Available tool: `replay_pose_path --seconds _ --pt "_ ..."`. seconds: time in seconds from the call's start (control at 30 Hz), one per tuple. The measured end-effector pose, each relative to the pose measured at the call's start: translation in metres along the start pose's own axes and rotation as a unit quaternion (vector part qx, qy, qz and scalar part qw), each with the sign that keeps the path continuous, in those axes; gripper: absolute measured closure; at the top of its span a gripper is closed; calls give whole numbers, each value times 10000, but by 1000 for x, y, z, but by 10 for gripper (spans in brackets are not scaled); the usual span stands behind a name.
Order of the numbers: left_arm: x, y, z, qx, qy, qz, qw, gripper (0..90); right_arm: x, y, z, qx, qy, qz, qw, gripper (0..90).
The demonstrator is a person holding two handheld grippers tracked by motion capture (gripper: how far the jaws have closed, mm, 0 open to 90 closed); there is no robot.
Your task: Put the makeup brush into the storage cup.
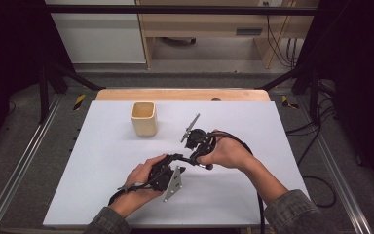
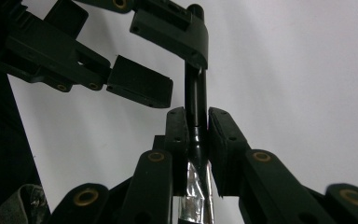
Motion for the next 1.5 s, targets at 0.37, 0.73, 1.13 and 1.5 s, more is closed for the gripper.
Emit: replay_pose_path --seconds 0.37,0.73,1.13,1.5 --pt "1 1 0 60 -11 -34 10000 590 2 -3 -1 6 -79 -39 10000 786" --pt "1 3 0 120 11 -24 9999 662 4 -5 -2 -35 -129 -55 9999 786" --pt "2 4 1 154 3 46 9999 735 7 -6 -3 -113 -159 -78 9998 786" --pt "2 7 2 279 -15 106 9996 788 8 -9 -4 -73 -146 -136 9998 782"
Point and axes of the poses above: each handheld gripper's, and its own axes: x roughly forward along the jaws, z roughly out of its underside, y roughly to its right, the point moved 4 cm from there along x, roughly forward along the jaws, and after that the axes turned 3 degrees about x, right-handed, at the moved point
